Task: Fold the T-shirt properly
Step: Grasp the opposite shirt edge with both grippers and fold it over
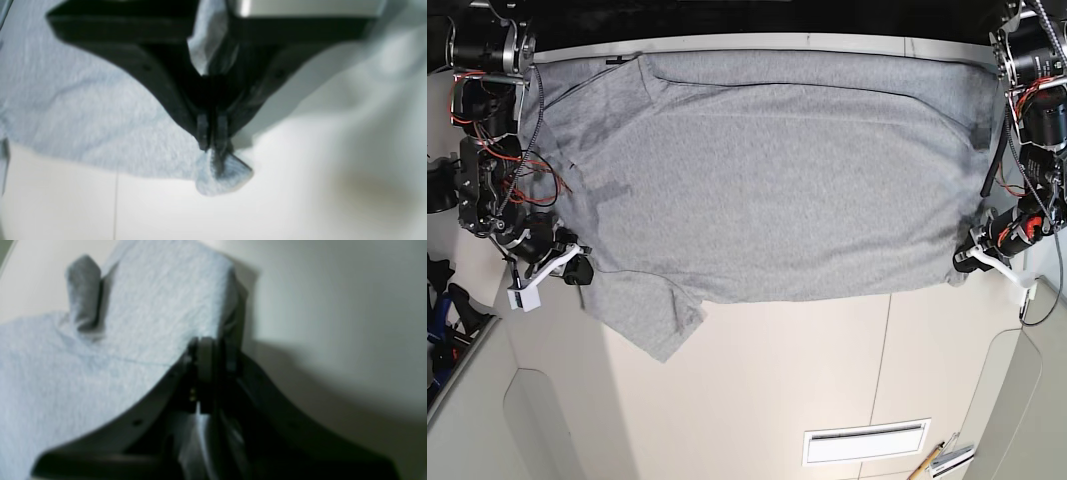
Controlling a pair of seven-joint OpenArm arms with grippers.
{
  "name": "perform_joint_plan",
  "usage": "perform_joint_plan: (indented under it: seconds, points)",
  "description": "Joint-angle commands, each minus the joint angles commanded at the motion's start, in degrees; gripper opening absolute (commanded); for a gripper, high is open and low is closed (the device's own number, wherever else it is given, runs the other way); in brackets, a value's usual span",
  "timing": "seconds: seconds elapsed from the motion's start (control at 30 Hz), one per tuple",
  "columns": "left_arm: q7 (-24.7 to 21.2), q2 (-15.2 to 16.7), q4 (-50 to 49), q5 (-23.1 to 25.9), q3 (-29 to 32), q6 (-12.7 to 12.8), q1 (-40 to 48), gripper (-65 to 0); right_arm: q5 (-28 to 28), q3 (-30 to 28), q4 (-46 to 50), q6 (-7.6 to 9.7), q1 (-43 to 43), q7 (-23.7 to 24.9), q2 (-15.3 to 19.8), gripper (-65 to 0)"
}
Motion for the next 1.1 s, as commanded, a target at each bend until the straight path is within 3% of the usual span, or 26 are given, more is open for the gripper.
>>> perform_joint_plan:
  seconds: [0.1,0.17,0.4,0.67,0.73,0.77,0.8,1.0,1.1]
  points:
    - [9.5,-1.3,5.9,-5.4,0.0,0.0,0.6,-65.0,0.9,0.0,7.3,0.11,-2.7,-1.4,1.4,-65.0]
    - [12.0,-2.3,9.4,-8.5,0.0,0.0,2.1,-65.0,1.2,0.0,12.1,0.31,-5.2,-2.2,2.2,-65.0]
    - [15.0,-8.0,19.5,-14.6,0.0,0.0,10.7,-65.0,2.8,0.5,23.0,0.22,-14.8,-3.4,5.6,-65.0]
    - [15.3,-7.6,23.5,-14.5,0.0,0.0,16.4,-65.0,5.8,2.7,23.8,-0.26,-21.9,-2.5,5.8,-64.0]
    - [14.6,-7.2,23.5,-14.6,0.0,0.0,16.2,-65.0,6.5,2.7,23.8,-0.28,-21.9,-2.1,5.4,-42.0]
    - [14.3,-7.2,23.5,-14.6,0.0,0.0,16.3,-65.0,7.4,2.8,23.8,-0.28,-21.9,-1.5,5.3,-33.6]
    - [14.3,-7.0,23.5,-14.5,0.0,0.0,16.3,-65.0,8.3,3.3,23.8,-0.28,-21.9,-0.8,5.3,-29.3]
    - [14.4,-6.7,23.5,-14.3,0.0,0.0,16.3,-65.0,10.0,12.2,24.0,-0.28,-19.0,-0.8,0.4,-29.2]
    - [14.4,-6.7,23.5,-14.4,0.0,0.0,16.4,-65.0,6.3,12.3,24.0,-0.7,-15.8,-0.7,-2.5,-29.2]
